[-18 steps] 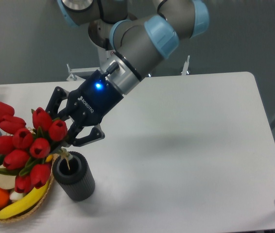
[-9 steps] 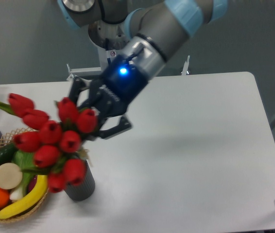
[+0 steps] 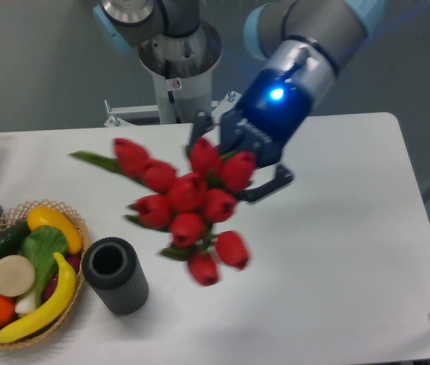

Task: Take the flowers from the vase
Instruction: 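Lift the gripped tulips up out of the grey vase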

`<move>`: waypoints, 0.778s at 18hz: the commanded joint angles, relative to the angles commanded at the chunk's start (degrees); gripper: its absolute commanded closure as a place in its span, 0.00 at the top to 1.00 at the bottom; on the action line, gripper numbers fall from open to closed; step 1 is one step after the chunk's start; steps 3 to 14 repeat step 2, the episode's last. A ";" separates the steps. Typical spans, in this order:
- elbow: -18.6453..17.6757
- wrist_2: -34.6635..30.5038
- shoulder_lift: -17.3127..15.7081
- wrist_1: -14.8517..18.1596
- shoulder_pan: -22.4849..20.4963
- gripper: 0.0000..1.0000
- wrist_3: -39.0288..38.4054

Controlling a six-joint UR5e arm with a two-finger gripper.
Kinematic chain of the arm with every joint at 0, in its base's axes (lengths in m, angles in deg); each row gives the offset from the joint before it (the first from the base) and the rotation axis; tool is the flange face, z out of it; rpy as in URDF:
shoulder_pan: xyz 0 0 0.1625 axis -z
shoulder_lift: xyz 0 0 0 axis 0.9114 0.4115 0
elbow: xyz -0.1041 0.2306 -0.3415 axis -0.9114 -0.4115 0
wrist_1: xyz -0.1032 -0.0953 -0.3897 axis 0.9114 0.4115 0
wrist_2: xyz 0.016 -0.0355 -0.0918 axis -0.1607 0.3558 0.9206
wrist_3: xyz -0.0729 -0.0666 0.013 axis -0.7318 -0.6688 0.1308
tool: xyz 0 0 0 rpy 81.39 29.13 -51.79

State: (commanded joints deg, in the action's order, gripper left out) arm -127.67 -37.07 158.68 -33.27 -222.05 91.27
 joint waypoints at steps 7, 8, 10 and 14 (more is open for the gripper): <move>-0.35 0.71 0.00 0.00 -0.97 0.40 0.00; -0.35 0.71 0.00 0.00 -0.97 0.40 0.00; -0.35 0.71 0.00 0.00 -0.97 0.40 0.00; -0.35 0.71 0.00 0.00 -0.97 0.40 0.00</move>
